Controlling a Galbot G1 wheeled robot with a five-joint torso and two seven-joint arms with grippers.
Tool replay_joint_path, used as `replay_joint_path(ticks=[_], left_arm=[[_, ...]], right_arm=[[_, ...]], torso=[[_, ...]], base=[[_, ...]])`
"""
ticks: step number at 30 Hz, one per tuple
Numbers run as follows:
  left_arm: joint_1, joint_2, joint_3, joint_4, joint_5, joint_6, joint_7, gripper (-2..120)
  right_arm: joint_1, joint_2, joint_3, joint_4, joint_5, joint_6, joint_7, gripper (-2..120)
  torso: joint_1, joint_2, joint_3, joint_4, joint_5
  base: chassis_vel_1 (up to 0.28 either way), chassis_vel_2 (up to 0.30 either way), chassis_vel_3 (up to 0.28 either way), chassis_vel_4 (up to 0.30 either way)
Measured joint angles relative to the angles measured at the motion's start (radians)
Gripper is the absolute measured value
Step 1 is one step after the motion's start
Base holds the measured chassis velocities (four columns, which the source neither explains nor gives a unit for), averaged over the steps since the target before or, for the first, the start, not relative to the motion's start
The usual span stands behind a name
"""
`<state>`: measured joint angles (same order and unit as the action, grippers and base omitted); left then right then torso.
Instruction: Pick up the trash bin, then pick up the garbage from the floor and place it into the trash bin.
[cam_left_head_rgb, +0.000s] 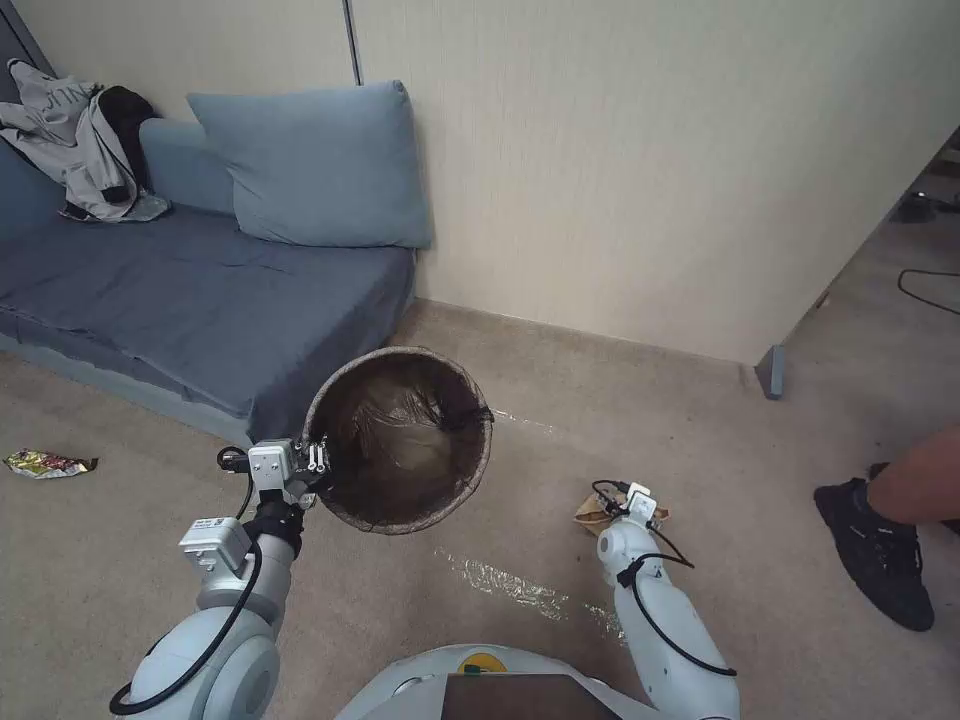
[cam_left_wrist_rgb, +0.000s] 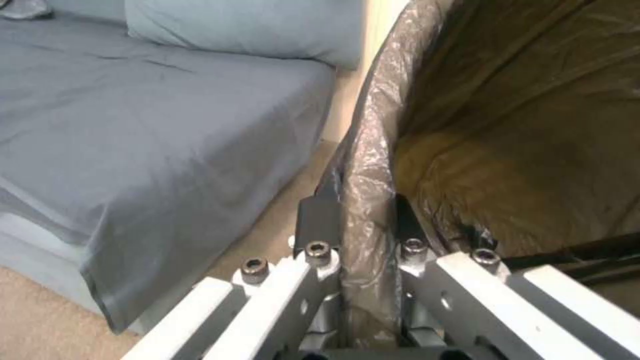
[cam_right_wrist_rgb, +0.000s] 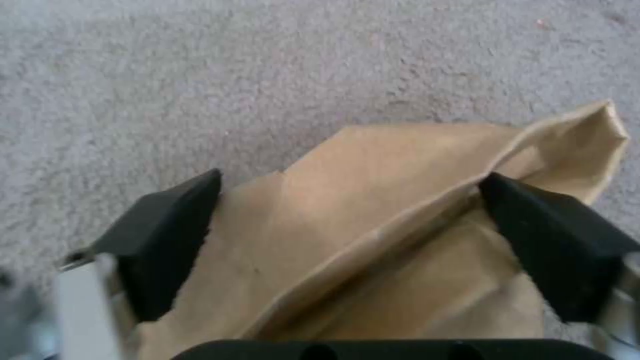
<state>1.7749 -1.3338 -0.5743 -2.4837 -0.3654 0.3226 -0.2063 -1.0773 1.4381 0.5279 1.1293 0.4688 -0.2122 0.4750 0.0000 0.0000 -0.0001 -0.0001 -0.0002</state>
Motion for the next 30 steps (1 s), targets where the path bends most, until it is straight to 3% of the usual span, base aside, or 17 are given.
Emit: replay_joint_path(ticks=[23,30], left_arm=[[0.005,-0.008,0.003,-0.008,0.002,-0.004,0.0,2],[0.006,-0.01,0.004,-0.011,0.004,-0.006,0.0,2]], right_arm=[[-0.013,0.001,0.0,-0.005,-0.014,0.042,-0.015,6],[-0.017,-0.002,0.001,0.001,-0.011,0.046,-0.015,0]], torso=[[0.0,0.0,0.0,0.0004,0.0003],[0.0,0.0,0.0,0.0005,0.0006]], base=[[0.0,0.0,0.0,0.0],[0.0,0.0,0.0,0.0]])
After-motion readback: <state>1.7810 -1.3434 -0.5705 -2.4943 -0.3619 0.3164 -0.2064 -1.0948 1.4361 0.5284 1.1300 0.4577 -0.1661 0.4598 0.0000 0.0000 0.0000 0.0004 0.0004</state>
